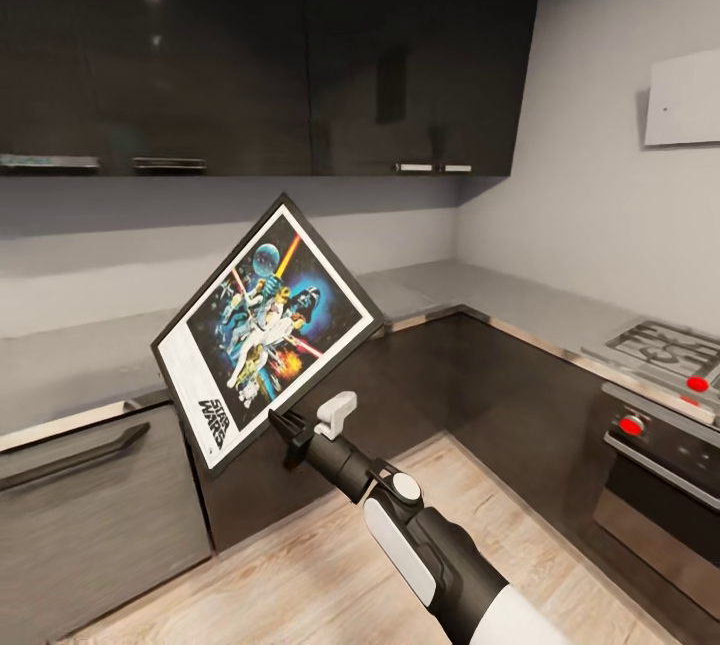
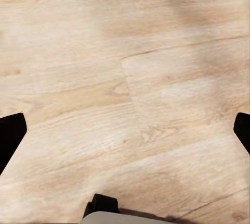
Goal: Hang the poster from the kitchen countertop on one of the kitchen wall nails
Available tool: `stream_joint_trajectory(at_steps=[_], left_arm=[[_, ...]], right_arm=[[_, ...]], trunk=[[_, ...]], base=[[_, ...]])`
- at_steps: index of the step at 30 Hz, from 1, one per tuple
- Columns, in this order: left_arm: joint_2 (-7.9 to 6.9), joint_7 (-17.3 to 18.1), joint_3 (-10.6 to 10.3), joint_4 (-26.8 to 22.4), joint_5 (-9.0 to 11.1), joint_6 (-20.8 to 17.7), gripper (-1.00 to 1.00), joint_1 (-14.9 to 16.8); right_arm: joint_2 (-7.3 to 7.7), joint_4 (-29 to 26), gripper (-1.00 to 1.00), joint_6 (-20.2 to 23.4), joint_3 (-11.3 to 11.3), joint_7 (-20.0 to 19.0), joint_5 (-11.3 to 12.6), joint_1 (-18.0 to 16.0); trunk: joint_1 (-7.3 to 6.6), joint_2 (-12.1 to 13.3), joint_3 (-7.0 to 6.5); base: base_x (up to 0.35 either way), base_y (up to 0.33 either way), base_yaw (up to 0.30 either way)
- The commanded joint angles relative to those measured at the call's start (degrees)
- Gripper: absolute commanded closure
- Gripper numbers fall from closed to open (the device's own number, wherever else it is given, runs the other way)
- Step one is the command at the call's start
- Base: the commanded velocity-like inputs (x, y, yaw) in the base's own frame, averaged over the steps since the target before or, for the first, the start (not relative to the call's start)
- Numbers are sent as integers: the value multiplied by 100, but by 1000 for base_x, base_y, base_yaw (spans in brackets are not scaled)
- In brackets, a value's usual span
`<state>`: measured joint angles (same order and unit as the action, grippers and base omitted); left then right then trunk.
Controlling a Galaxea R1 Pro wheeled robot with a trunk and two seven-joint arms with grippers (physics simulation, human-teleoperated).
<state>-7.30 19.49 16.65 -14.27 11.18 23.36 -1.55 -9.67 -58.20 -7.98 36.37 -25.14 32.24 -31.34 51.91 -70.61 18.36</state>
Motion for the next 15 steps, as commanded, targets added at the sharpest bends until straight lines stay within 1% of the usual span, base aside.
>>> stream_joint_trajectory(at_steps=[1, 4, 8, 12, 14, 15], left_arm=[[1, 55, 14, -6, 60, -15, -100, -3], [1, 55, 14, -6, 60, -15, -100, -3], [1, 55, 14, -6, 60, -15, -100, -3], [1, 55, 14, -5, 60, -15, -100, -3], [1, 55, 14, -6, 60, -15, -100, -3], [-6, 55, 14, -6, 60, -15, -100, -3]], right_arm=[[0, 1, 100, -11, 13, -32, 63, -8], [0, -112, 100, -6, 23, -32, 63, -5], [0, -209, 100, 2, 28, -34, 60, 3], [0, -234, 100, 7, 35, -29, 55, 5], [0, -235, 100, 7, 36, -27, 55, 5], [0, -235, 100, 7, 37, -26, 54, 5]], trunk=[[1, -4, 2], [1, -4, -7], [1, -4, -11], [1, -4, -11], [1, -4, -11], [1, -4, -11]], base=[[0, 0, 274], [0, 0, 251], [0, 0, 78], [0, 0, 13], [0, 0, 137], [-179, 106, 270]])
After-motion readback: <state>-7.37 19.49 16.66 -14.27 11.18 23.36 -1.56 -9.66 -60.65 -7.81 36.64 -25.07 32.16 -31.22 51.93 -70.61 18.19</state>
